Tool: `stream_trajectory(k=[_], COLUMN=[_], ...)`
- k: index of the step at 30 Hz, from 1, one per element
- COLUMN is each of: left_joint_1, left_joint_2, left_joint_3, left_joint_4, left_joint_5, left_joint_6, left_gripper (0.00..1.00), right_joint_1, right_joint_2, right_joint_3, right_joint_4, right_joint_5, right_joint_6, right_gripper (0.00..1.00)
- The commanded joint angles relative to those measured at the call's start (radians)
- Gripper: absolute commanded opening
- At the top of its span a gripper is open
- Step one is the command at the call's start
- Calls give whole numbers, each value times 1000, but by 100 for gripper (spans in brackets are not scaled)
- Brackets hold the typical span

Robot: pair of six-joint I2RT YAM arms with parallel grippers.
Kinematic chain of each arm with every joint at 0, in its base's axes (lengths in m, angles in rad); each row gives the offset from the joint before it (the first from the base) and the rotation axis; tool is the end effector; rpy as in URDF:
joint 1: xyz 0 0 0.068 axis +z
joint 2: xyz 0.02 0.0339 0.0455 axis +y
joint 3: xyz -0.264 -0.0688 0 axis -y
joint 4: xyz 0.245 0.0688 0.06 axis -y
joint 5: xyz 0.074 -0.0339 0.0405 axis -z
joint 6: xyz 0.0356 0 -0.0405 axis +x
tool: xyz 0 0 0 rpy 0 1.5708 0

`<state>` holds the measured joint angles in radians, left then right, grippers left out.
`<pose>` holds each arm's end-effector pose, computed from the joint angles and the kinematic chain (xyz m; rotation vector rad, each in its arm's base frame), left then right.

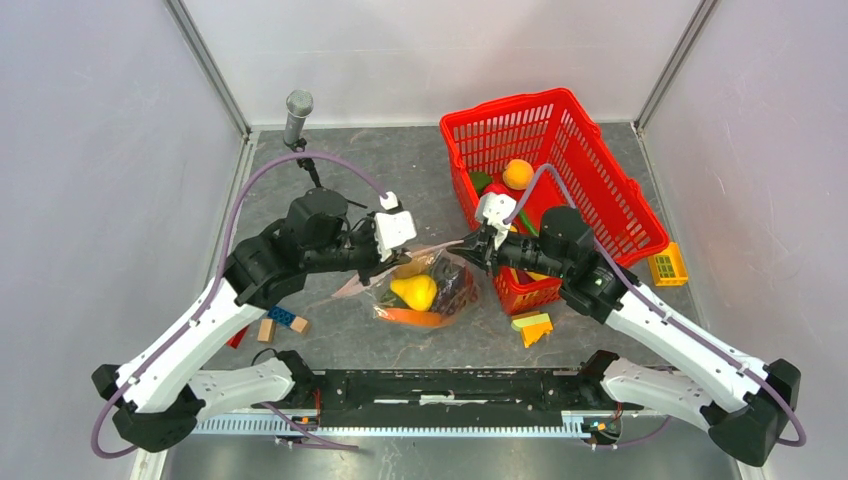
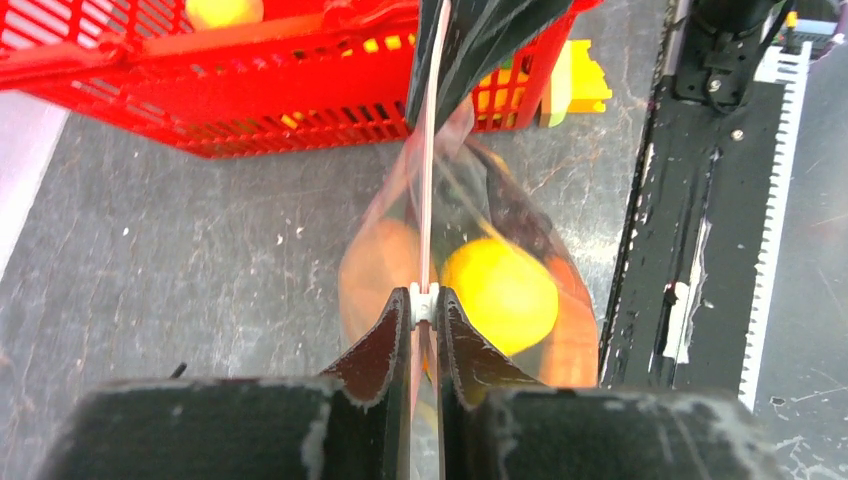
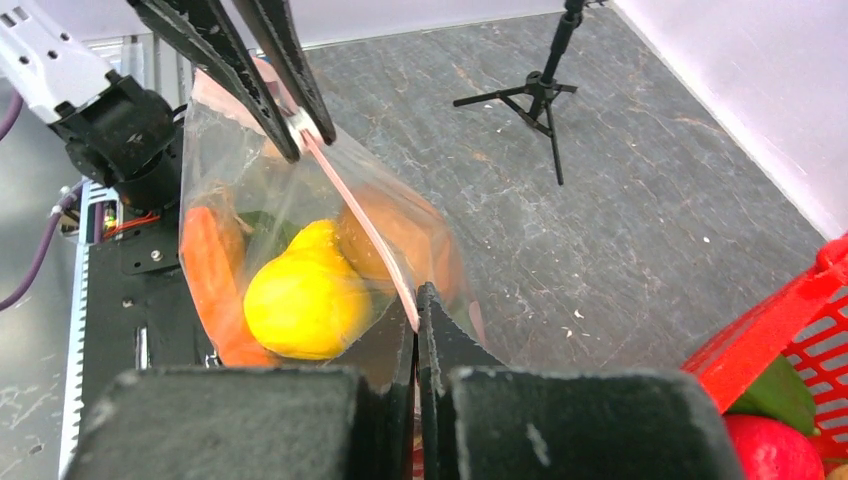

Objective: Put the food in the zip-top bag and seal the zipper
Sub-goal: Zip the zipper food storage bag at the center of the board.

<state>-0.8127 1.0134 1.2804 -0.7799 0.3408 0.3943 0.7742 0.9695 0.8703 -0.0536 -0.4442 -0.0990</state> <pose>0.1251 -0.1495 0.4073 1.3644 1.6077 -0.6078 0.1504 0.1685 0.3505 -1.0514 1.4483 0.8736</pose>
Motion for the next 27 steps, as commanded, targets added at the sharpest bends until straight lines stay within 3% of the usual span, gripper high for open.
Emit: stream_trajectory(k=[1, 6, 11, 14, 18, 23, 27], left_joint_1=[12, 12, 12, 12, 12, 12, 12], left_joint_2=[-78, -119, -133, -114, -78, -58, -61], left_joint_3=[-9, -26, -44, -33, -12, -7, -6], left_joint_4=[-103, -145, -80, -44, -34, -25, -4], left_joint_5=[-147, -186, -104, -41, 11, 31, 47], left_joint_6=[-35, -41, -57, -61, -55, -48, -48], left_gripper=[2, 2, 2, 2, 2, 2, 2], right_joint_1=[-10, -10, -11, -10, -10, -10, -9], right_joint_2=[-53, -61, -33, -9, 31, 48, 104], right_joint_3=[-10, -11, -6, 16, 61, 99, 193], right_joint_4=[46, 79, 96, 83, 14, -44, -137], right_joint_5=[147, 197, 24, -50, -152, -205, -280], right_joint_6=[44, 58, 31, 6, -48, -143, -217], right_gripper=[0, 0, 0, 7, 26, 70, 77])
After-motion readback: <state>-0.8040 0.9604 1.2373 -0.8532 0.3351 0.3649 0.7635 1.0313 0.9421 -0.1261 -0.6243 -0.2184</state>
